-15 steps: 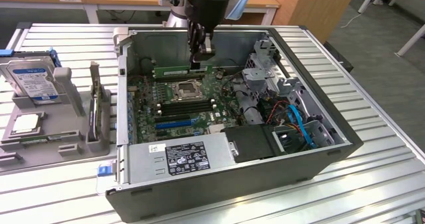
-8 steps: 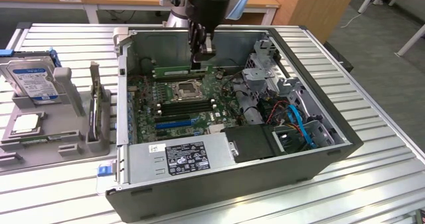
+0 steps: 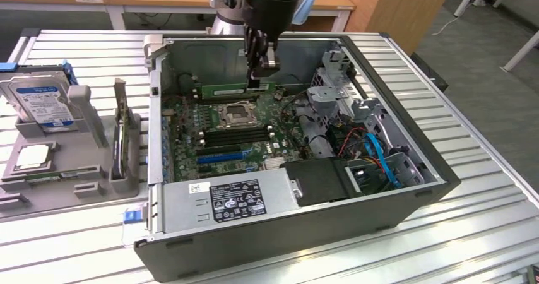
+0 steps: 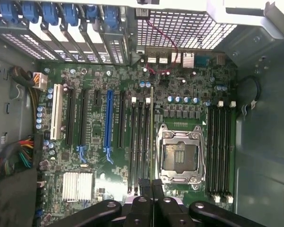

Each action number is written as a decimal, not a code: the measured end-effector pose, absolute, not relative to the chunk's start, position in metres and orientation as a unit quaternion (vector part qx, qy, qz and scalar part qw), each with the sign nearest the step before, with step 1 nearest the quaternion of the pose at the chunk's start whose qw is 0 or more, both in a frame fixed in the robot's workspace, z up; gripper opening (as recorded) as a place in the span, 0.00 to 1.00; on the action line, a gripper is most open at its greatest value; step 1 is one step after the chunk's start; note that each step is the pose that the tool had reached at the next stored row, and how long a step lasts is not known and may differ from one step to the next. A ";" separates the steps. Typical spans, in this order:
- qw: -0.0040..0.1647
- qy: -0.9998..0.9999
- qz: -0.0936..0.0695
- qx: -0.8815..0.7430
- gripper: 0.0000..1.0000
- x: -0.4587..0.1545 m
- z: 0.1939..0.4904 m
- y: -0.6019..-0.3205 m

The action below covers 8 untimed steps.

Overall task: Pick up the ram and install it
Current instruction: 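Pick up the ram and move it above insertion slot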

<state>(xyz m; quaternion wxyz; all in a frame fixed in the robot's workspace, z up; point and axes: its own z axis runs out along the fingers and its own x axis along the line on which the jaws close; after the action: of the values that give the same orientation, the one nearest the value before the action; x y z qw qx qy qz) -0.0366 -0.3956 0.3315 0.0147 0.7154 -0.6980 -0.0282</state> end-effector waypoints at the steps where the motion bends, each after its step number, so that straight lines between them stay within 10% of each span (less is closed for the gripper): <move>1: 0.015 -0.698 -0.028 0.715 0.11 -0.036 0.332 -0.396; 8: 0.015 -0.698 -0.028 0.715 0.11 -0.035 0.331 -0.396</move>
<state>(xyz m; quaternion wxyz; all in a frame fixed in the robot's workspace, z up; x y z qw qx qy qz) -0.0354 -0.3960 0.3315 0.0146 0.7154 -0.6980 -0.0282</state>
